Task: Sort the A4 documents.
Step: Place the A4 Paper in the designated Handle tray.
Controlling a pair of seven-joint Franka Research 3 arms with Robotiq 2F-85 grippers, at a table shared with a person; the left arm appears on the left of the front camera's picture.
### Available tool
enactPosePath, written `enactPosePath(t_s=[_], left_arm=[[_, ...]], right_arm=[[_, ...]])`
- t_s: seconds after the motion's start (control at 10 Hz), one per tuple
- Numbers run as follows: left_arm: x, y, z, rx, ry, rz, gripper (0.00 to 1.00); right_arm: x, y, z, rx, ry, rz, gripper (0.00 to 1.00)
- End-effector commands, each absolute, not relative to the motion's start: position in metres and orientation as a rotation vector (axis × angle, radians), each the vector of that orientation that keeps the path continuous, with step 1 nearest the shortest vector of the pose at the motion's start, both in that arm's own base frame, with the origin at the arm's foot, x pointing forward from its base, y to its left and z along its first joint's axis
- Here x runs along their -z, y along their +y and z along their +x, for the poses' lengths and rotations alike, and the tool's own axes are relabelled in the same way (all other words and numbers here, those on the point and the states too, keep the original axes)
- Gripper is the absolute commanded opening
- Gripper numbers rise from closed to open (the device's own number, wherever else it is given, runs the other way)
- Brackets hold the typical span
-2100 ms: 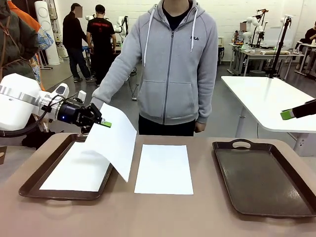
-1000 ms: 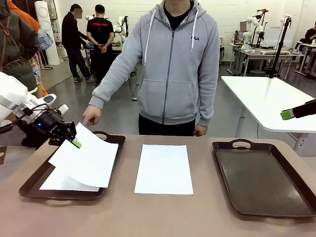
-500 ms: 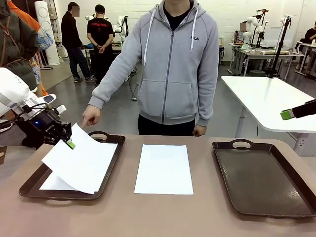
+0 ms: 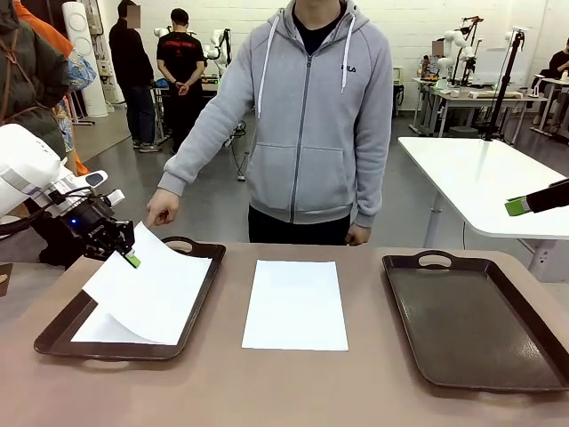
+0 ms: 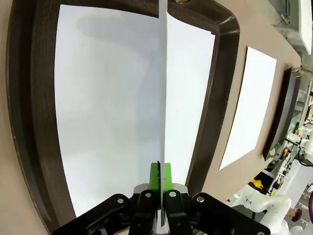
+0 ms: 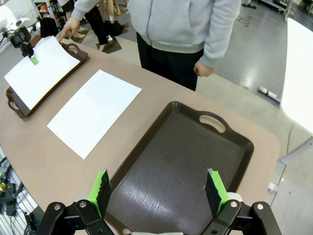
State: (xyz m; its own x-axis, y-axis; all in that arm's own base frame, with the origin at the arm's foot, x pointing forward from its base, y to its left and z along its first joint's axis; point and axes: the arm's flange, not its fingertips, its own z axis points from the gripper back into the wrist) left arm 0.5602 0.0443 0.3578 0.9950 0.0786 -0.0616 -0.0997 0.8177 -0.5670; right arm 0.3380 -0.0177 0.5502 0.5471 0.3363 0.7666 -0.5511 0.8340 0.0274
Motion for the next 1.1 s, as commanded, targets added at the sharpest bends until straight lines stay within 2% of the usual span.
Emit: enactPosePath(t_s=[0.0, 0.8, 0.9, 1.0], left_arm=[[-0.352, 0.041, 0.572, -0.08, 0.035, -0.608, 0.01], [-0.347, 0.041, 0.579, -0.061, 0.111, -0.475, 0.01], [-0.346, 0.04, 0.58, -0.06, 0.113, -0.483, 0.18], [-0.344, 0.04, 0.58, -0.061, 0.118, -0.481, 0.21]], right_arm=[[-0.549, -0.017, 0.339, -0.536, -0.839, 0.288, 1.0], [-0.549, -0.017, 0.339, -0.536, -0.839, 0.288, 1.0], [-0.549, -0.017, 0.339, -0.536, -0.839, 0.288, 1.0], [-0.549, -0.017, 0.339, -0.536, -0.839, 0.288, 1.0]])
